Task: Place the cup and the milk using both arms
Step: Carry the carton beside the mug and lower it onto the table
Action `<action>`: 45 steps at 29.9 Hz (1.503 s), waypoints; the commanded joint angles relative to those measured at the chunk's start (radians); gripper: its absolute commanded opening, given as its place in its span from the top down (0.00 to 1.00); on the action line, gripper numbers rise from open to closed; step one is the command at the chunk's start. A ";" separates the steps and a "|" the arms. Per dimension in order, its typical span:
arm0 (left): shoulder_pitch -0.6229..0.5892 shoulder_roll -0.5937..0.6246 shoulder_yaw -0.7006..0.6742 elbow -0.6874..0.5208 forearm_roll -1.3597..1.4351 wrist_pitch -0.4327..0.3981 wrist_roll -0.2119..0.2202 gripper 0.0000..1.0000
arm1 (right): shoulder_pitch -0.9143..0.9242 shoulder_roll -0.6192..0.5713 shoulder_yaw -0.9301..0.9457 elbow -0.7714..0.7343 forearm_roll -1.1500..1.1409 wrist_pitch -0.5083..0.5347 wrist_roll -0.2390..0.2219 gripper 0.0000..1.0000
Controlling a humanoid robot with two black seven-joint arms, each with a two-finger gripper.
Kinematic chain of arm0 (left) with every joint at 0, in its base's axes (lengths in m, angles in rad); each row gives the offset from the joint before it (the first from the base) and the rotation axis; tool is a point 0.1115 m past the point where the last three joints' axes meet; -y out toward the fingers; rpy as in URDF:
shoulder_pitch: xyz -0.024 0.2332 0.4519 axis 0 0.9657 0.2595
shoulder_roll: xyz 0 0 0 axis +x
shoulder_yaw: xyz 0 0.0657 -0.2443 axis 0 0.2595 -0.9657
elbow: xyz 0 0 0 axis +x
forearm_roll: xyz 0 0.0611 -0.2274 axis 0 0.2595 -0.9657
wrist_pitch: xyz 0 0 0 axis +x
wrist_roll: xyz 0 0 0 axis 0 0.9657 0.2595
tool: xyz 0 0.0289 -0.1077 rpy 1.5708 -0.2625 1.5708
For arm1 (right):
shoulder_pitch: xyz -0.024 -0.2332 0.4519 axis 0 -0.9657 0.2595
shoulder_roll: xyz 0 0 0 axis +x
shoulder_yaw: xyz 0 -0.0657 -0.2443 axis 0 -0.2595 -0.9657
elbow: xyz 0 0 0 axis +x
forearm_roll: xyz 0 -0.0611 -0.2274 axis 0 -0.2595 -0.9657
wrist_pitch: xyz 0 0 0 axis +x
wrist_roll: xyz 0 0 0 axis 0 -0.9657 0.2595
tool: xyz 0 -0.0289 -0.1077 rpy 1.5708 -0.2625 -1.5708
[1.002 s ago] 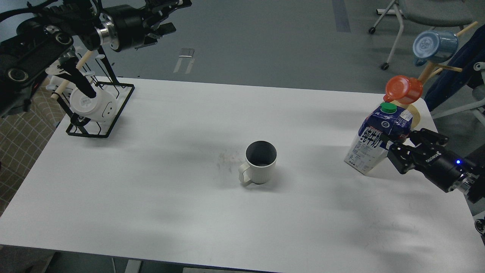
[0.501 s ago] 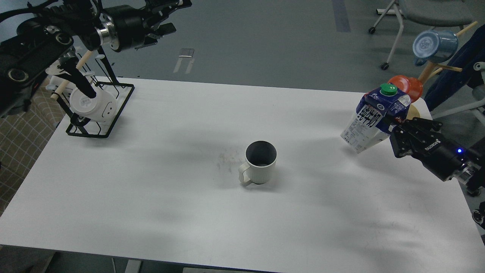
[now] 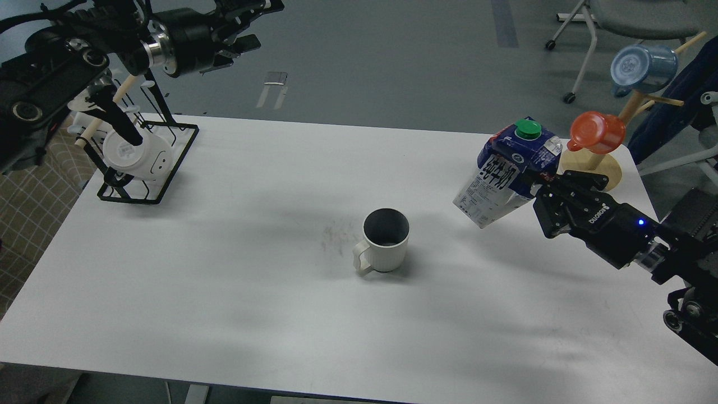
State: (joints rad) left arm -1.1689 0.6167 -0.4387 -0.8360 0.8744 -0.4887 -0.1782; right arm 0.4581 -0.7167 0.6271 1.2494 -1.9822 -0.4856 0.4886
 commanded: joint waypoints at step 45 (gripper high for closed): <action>0.020 0.034 -0.003 -0.009 0.000 0.000 0.000 0.02 | 0.117 0.241 -0.144 -0.188 -0.084 0.004 0.000 0.90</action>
State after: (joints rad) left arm -1.1489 0.6504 -0.4416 -0.8452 0.8744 -0.4887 -0.1775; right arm 0.5758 -0.4814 0.4833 1.0616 -2.0663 -0.4817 0.4886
